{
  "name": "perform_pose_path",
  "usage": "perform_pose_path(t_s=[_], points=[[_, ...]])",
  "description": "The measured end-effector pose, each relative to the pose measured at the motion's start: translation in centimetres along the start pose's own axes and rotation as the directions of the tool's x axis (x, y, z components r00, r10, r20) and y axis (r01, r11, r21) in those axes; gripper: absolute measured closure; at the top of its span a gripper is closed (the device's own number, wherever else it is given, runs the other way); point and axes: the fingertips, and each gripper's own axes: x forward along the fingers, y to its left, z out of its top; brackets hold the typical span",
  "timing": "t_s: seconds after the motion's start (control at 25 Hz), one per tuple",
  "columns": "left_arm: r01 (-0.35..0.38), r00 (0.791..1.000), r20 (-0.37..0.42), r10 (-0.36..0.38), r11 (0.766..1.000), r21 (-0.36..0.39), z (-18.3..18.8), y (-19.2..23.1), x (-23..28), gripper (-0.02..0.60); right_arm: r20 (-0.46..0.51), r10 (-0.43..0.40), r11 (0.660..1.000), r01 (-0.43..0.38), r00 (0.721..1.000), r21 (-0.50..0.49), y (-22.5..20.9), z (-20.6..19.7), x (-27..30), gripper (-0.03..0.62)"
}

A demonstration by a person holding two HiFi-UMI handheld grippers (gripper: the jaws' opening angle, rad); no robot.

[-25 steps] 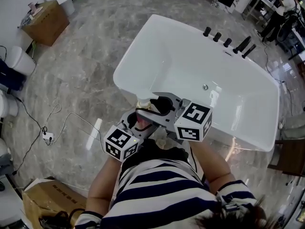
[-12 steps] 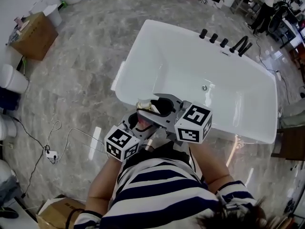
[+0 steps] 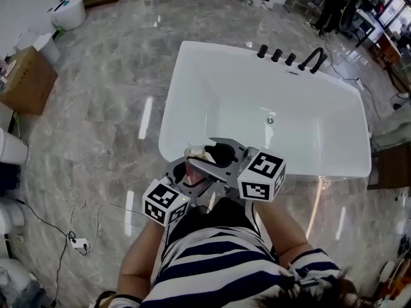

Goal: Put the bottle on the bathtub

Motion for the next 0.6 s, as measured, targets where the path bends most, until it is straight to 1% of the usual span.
perform_pose_path(t_s=[0.24,0.4,0.6], points=[[0.046,0.999,-0.012,-0.046,0.999,-0.004,1.6,2.2,2.5,0.267,0.016,-0.049,0.999,0.049,0.999,0.022,-3.5,1.7,0.2,0.408],[0.040,0.999,-0.007,-0.040,0.999,-0.019,2.7,3.7,4.9,0.267,0.025,-0.051,0.998,0.050,0.998,0.029,-6.2,2.7,0.2,0.410],[0.028,0.999,-0.018,-0.028,1.000,-0.008,4.9,6.1,8.1,0.268,0.055,-0.034,0.999,0.033,0.998,0.023,-9.9,4.9,0.1,0.411]])
